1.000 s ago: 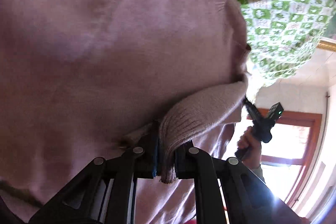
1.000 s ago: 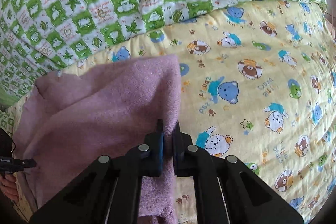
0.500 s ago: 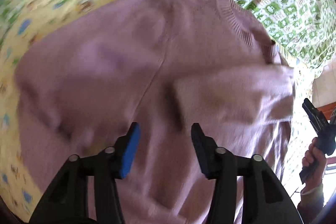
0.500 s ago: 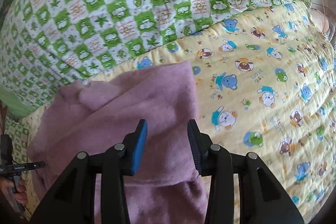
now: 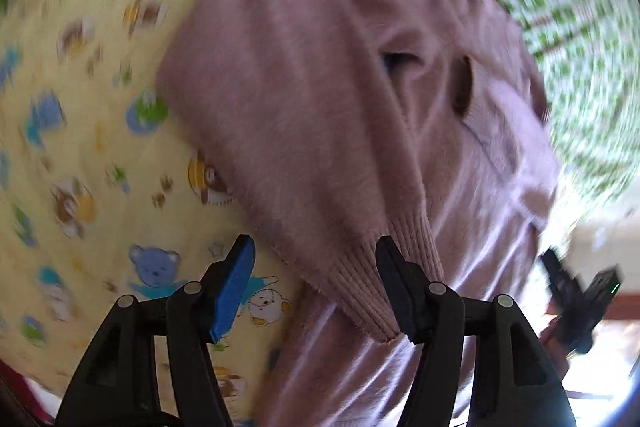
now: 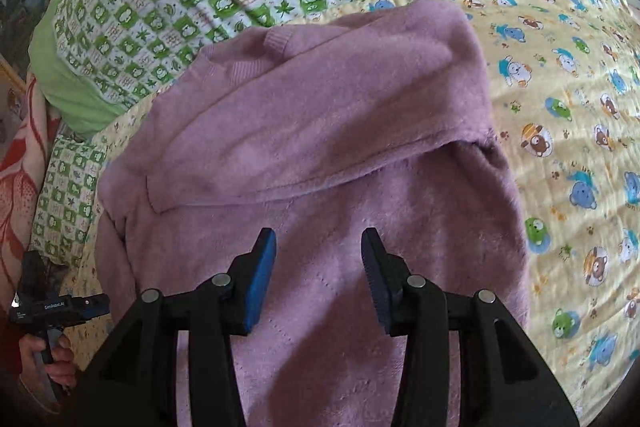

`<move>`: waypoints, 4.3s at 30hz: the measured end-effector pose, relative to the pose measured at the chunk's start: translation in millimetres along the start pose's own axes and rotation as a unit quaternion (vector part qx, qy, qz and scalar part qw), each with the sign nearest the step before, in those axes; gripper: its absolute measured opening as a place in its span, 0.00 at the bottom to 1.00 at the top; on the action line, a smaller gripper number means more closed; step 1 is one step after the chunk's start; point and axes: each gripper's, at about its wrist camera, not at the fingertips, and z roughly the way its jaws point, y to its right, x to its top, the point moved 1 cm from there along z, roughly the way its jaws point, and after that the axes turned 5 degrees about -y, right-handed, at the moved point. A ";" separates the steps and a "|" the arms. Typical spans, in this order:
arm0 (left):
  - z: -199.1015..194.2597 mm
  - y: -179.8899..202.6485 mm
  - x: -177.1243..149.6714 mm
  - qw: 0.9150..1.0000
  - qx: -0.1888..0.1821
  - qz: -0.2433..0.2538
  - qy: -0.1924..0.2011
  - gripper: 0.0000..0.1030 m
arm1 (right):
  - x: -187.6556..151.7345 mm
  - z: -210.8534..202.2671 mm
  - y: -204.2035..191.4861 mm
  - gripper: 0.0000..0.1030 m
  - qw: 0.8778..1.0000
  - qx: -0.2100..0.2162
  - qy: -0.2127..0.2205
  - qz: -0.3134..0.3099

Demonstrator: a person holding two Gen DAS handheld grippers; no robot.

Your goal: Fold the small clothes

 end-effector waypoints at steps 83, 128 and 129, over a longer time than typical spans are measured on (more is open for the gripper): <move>48.6 92.2 70.8 0.960 0.186 0.030 0.207 0.57 | 52.2 50.0 -43.6 0.07 0.888 -0.269 0.115 -0.354; 56.0 110.1 106.5 0.970 0.158 0.074 0.168 0.58 | 94.8 74.2 62.7 0.22 0.998 -0.025 -0.030 -0.052; 57.2 110.4 107.0 0.969 0.161 0.075 0.169 0.58 | 94.2 72.7 60.7 0.07 0.998 -0.017 -0.039 -0.055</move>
